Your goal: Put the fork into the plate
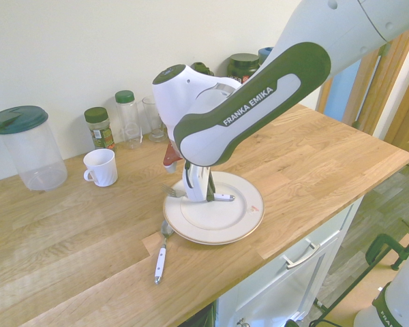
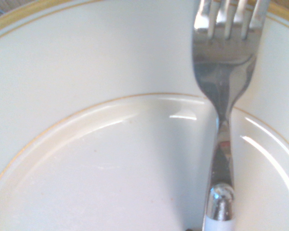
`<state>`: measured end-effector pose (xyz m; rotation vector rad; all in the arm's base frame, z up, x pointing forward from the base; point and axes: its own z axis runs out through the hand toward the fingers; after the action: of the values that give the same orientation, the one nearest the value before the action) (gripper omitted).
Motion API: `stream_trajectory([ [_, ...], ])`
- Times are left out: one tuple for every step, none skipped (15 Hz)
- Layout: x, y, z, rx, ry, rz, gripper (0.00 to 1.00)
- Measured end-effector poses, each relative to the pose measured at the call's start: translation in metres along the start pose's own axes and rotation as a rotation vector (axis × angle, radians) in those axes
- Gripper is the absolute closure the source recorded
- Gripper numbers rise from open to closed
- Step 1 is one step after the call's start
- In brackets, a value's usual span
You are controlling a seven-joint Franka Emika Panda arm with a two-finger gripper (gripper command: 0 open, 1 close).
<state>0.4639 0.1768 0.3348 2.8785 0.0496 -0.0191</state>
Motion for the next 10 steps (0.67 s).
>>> stream_trajectory([
  [-0.002,0.0,0.0,-0.003,0.012,-0.004,0.0],
  [-0.004,-0.001,0.0,-0.007,0.021,-0.009,0.0],
  [-0.006,-0.001,0.002,-0.008,0.027,-0.011,0.0],
  [-0.008,0.0,0.002,-0.009,0.03,-0.013,0.0],
  [-0.009,-0.001,0.002,-0.01,0.032,-0.014,0.0],
  [-0.01,-0.002,0.001,-0.01,0.034,-0.016,0.0],
  [-0.012,-0.003,0.0,-0.009,0.038,-0.018,0.0],
  [-0.013,-0.004,-0.001,-0.006,0.047,-0.018,0.0],
  [-0.016,-0.004,-0.001,-0.003,0.054,-0.019,0.0],
  [-0.019,-0.004,-0.001,0.0,0.063,-0.019,0.0],
])
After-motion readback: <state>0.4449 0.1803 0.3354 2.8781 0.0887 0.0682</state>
